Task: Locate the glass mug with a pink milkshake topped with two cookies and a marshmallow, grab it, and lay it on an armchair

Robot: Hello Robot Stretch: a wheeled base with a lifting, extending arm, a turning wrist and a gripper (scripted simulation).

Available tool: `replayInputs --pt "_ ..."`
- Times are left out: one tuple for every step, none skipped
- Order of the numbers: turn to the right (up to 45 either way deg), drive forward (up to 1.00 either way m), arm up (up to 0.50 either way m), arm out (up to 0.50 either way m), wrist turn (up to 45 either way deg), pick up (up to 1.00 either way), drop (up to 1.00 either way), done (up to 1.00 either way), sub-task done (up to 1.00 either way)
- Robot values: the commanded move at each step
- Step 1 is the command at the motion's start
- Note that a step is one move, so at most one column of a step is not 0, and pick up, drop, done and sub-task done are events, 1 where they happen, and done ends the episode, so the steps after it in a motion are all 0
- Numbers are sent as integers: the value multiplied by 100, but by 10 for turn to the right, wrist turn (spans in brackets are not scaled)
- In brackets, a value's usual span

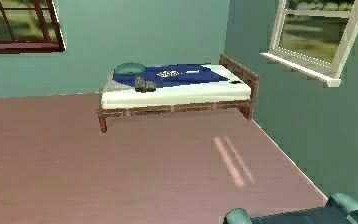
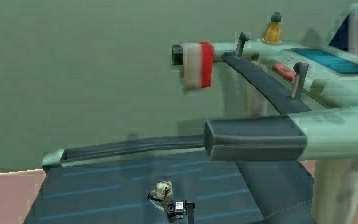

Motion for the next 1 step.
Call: replayInputs --pt "0 0 10 0 0 0 0 0 0"
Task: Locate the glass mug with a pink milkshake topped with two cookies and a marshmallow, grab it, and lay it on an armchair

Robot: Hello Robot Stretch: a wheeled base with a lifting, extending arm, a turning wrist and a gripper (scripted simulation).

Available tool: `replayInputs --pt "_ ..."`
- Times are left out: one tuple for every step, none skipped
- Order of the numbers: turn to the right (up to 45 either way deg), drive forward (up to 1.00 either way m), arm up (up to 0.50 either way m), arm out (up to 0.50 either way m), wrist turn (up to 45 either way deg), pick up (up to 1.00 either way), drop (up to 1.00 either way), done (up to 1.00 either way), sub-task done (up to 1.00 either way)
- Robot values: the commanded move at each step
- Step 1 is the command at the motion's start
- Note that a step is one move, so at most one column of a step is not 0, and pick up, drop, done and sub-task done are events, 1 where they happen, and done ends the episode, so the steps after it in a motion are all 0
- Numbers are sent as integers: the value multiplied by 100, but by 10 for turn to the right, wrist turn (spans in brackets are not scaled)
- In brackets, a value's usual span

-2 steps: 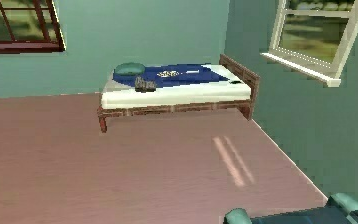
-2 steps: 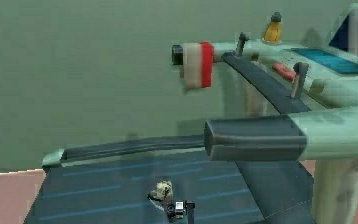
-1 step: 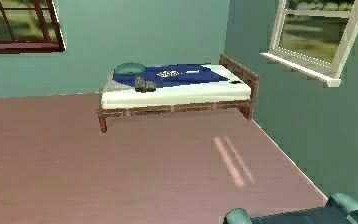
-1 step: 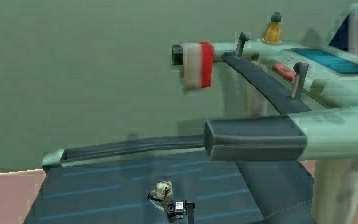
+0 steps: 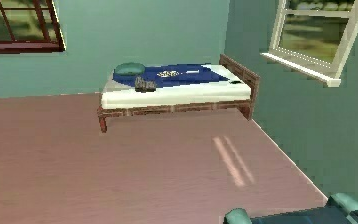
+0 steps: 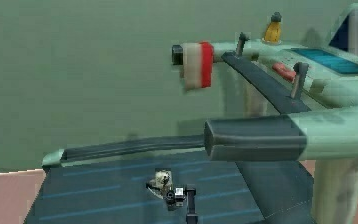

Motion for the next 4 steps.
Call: replayInputs --pt "0 0 50 0 0 0 0 0 0" --pt "0 0 10 0 0 0 0 0 0" --pt "0 0 0 0 -450 0 0 0 0" --pt "0 0 0 0 -450 0 0 0 0"
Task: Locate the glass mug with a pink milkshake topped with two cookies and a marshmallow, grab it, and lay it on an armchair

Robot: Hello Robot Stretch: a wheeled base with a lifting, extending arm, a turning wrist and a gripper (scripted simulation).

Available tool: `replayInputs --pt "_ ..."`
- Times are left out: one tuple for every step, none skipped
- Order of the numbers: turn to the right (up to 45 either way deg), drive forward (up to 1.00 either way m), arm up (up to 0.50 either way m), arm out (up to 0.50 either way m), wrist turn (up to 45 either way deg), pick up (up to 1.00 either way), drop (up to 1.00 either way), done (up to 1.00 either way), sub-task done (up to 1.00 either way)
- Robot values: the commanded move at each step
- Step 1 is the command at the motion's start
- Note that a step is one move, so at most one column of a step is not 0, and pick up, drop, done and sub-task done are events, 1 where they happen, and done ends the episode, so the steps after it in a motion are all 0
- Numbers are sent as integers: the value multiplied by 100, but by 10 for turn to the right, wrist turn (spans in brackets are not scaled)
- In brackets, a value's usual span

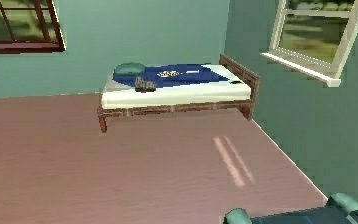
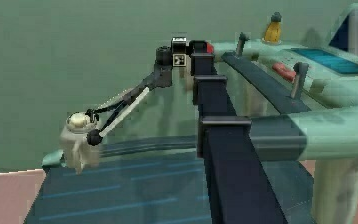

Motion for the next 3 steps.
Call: replayInputs --pt "0 0 0 0 -150 0 0 0 0" --pt "0 0 0 -38 0 0 0 0 0" --pt "-450 0 0 0 0 0 0 0 0"
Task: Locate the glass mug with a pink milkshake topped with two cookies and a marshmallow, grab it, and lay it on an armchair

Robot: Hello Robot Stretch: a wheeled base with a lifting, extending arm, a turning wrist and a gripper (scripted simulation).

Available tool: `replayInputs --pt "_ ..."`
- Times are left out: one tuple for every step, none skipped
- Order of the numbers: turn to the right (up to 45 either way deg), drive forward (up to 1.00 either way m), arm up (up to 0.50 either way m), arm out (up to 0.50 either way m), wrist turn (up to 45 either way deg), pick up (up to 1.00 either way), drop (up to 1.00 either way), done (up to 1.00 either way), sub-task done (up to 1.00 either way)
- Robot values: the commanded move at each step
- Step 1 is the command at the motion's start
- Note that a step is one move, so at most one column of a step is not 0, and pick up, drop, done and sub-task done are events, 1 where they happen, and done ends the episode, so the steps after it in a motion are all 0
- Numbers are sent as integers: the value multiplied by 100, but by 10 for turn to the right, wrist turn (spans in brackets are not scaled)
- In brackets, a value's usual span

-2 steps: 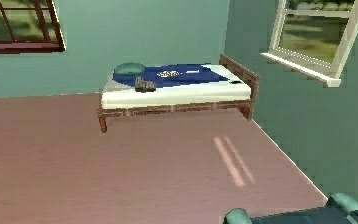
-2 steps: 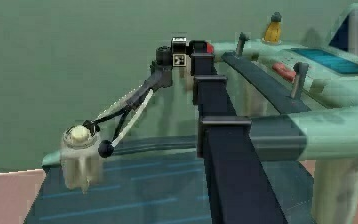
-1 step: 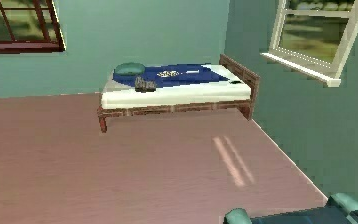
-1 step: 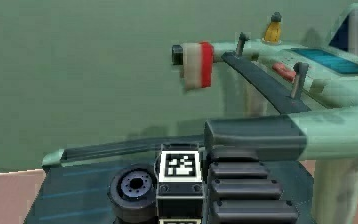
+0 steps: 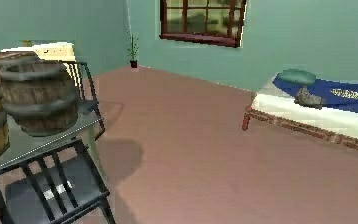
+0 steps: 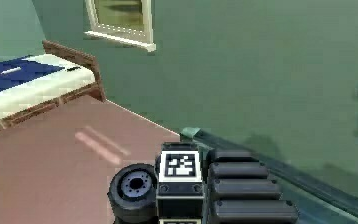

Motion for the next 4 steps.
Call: replayInputs --pt "-450 0 0 0 0 0 0 0 0" --pt "-300 0 0 0 0 0 0 0 0" --pt "-30 0 0 0 0 0 0 0 0" --pt "0 25 0 0 0 0 0 0 0"
